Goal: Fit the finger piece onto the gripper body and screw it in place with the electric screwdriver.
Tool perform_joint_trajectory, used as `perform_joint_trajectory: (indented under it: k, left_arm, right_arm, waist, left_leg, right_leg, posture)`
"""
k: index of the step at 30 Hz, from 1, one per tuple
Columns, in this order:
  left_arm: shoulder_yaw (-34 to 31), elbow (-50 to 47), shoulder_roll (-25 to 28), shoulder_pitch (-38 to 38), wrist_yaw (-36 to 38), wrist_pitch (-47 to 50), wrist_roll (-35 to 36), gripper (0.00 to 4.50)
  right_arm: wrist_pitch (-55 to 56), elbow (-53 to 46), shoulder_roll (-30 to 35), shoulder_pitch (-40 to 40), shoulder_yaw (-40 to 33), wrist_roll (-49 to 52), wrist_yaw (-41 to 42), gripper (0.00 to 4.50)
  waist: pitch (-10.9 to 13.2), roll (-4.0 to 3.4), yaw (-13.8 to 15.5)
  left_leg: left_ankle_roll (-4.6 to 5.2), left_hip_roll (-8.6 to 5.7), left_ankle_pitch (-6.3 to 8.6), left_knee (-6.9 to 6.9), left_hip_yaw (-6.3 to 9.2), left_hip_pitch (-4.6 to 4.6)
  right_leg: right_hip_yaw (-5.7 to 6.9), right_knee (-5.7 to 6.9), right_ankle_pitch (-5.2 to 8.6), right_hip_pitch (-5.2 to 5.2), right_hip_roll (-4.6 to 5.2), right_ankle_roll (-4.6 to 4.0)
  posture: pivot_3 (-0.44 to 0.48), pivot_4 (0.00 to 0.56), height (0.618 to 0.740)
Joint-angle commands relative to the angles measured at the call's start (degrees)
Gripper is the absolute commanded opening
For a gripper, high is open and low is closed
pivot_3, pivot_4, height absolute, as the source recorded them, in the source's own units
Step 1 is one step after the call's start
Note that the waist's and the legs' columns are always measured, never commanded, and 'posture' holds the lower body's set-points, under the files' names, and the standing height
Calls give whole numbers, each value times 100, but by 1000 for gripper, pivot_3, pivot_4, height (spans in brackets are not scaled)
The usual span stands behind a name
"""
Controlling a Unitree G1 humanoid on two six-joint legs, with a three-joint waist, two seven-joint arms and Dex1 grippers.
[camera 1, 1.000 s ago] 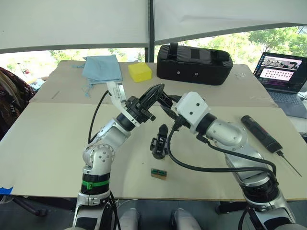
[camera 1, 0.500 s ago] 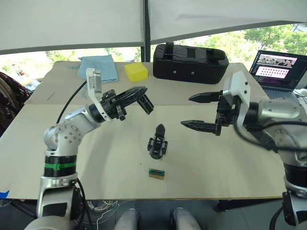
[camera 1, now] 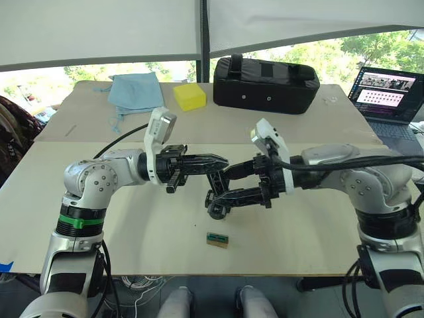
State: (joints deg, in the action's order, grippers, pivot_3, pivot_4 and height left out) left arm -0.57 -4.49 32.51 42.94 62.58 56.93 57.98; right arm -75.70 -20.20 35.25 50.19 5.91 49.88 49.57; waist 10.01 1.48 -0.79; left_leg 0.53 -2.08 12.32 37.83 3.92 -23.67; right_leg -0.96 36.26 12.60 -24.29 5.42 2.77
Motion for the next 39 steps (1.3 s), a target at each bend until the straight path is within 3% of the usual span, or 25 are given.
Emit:
perform_joint_trajectory:
  k: [1,13,17,25,30,34,39]
  left_arm:
    - [-25,-272,30,22,101,51,55,0]
    - [125,-398,62,-101,355,-72,-239,0]
    - [139,-369,18,-83,367,-105,-320,0]
    - [185,-397,14,-130,475,-259,-520,0]
    - [144,-450,-18,-159,432,-296,-528,0]
    - [-103,-533,-8,-171,375,-495,-497,1796]
    - [-321,-257,471,-352,757,-1511,-1158,4281]
  right_arm:
    - [-415,-83,-200,100,-286,376,-284,4469]
    - [-869,-173,-207,78,-420,784,-592,4469]
    - [-936,-155,-228,97,-450,875,-688,3353]
    - [-1012,-135,-313,156,-537,1055,-843,535]
    - [-777,-200,-267,40,-512,1048,-815,390]
    - [-84,-386,-165,-341,-592,946,-459,379]
    - [1019,-539,9,-883,-624,630,157,377]
  waist:
    - [0,0,-1]
    - [0,0,-5]
    - [0,0,-5]
    - [0,0,-5]
    - [0,0,-6]
    - [0,0,0]
    - [0,0,-15]
  left_leg:
    - [0,0,0,0,0,0]
    - [0,-1,0,0,0,1]
    - [0,-1,0,0,-1,1]
    - [0,-1,0,0,-1,0]
    - [0,0,0,0,-1,1]
    - [1,-1,0,0,-1,0]
    - [1,0,0,1,-4,2]
  right_leg:
    - [0,0,0,0,0,0]
    - [1,1,-1,0,-5,0]
    - [1,1,-1,0,-5,0]
    - [1,1,-1,0,-5,0]
    - [1,2,-1,1,-5,0]
    - [2,-1,-1,2,-4,1]
    - [1,1,-2,1,-6,1]
  posture:
    - [0,150,740]
    - [0,150,740]
    - [0,150,740]
    - [0,150,740]
    - [0,150,740]
    - [0,150,740]
    - [0,150,740]
